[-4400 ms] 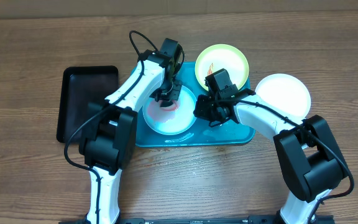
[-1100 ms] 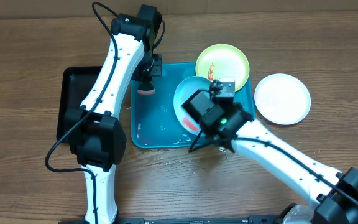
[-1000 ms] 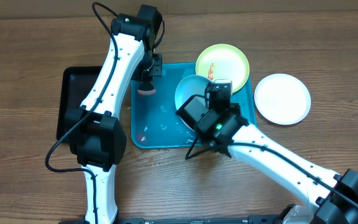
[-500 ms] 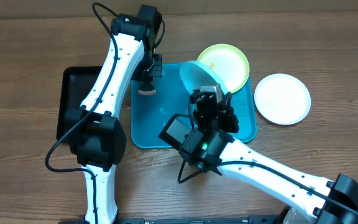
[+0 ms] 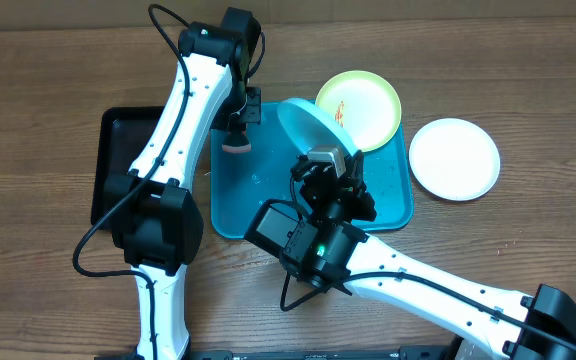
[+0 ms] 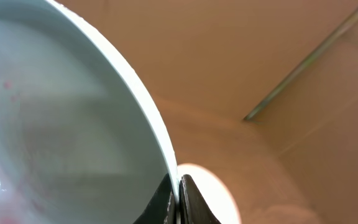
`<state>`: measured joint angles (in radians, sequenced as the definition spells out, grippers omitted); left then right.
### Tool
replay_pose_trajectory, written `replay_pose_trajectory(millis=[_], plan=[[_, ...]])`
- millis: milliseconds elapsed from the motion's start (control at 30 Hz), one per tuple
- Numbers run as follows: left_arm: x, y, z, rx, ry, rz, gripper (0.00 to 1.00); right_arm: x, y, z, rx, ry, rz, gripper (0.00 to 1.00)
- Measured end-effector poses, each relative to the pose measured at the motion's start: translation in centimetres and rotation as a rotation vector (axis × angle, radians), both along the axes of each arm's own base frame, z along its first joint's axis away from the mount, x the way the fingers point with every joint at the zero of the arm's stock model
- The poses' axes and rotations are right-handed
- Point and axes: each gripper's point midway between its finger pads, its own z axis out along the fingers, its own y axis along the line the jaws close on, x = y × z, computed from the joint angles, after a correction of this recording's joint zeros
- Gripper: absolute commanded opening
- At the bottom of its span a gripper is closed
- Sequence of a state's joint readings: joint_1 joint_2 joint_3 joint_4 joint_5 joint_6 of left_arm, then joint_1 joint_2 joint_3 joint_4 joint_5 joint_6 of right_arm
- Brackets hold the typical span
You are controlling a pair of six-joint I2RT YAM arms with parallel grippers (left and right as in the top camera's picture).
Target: Clean dirty plates on tray and stack at the side
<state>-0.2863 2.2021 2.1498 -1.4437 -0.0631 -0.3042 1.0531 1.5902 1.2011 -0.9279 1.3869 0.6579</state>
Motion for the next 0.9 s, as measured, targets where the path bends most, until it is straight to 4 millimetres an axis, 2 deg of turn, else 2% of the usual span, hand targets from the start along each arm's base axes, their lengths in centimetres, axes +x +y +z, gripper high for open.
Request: replay_pose_trajectory(millis=[100,233,400,600,633,700,767,900], plan=[[0.0,0.0,0.0,0.000,0.000,0.000,0.04,0.4,0.2,-2.8,0.118,0.129,0.009,0.04],[0.0,0.0,0.0,0.000,0.000,0.000,0.04,0.9,0.5,-7.1,0.383,0.328,-0.019,0.04],[0.0,0.0,0.0,0.000,0.000,0.000,0.04,0.9,2.4,-12.0,0.706,0.524,-0.022,0.04],[0.0,0.0,0.0,0.000,0.000,0.000,0.04,-0.9,4.5,-17.3,0.871,0.733,-0.038,0.05],[0.0,0.0,0.0,0.000,0.000,0.000,0.04,-1.2,4.6,-18.1,0.885,0.761,-0.048,0.08],[0.0,0.0,0.0,0.000,0.000,0.000,0.04,-1.3,5.0,-19.2,0.923,0.803,-0.062,0.13],[0.0,0.0,0.0,-0.001,0.000,0.000,0.04,-1.1,5.1,-19.7,0.954,0.831,-0.070,0.14],[0.0,0.0,0.0,0.000,0.000,0.000,0.04,-0.3,5.1,-19.7,0.997,0.842,-0.054,0.23]])
